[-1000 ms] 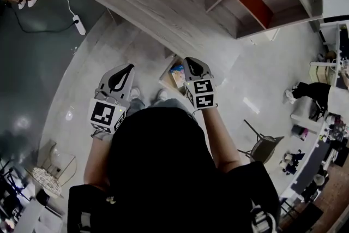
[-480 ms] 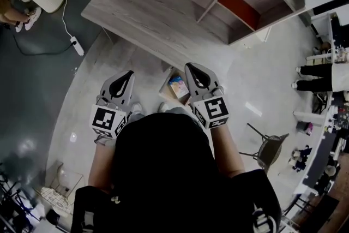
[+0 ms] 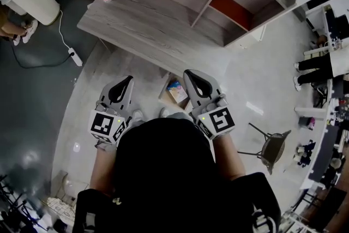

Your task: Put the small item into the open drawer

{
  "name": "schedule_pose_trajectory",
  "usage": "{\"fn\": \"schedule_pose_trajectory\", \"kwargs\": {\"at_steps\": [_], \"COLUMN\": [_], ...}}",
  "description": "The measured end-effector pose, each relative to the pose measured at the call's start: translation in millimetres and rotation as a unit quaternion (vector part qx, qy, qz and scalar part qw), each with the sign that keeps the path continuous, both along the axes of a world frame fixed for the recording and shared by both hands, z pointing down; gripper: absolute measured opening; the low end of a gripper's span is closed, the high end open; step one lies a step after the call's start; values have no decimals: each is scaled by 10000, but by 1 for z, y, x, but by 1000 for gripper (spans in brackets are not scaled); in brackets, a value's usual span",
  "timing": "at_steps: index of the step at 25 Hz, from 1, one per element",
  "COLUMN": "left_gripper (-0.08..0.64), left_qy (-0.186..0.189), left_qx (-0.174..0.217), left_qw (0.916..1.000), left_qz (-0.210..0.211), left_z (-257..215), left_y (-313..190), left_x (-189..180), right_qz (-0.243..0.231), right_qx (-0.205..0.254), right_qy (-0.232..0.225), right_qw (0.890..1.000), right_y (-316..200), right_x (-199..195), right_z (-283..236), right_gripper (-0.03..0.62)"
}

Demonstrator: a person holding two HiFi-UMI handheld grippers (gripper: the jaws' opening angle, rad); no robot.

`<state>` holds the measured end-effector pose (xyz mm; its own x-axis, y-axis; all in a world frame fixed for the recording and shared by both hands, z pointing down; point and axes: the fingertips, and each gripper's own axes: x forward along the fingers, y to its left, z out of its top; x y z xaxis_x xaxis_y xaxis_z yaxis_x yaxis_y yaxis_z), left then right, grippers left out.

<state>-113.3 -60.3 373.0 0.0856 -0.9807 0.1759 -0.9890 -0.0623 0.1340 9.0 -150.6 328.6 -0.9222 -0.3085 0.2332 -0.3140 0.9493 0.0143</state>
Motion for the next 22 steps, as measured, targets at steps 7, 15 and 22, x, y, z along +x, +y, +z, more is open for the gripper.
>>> {"fn": "schedule_pose_trajectory", "kwargs": {"at_steps": [7, 15, 22], "left_gripper": [3, 3, 3], "left_qy": [40, 4, 93], "left_qx": [185, 361, 440], "left_qw": [9996, 9985, 9976], "left_qz": [225, 409, 518], "left_z": [-21, -41, -45], "left_y": [-4, -9, -10], "left_x": [8, 17, 19], "right_qz": [128, 219, 455], "right_qx": [-33, 56, -146], "right_qy": [-117, -44, 235], "right_qw": [9998, 9997, 9986], "right_y": [-4, -6, -10], "right_x": [4, 8, 18], "right_z": [5, 8, 17], "right_gripper": [12, 12, 12]}}
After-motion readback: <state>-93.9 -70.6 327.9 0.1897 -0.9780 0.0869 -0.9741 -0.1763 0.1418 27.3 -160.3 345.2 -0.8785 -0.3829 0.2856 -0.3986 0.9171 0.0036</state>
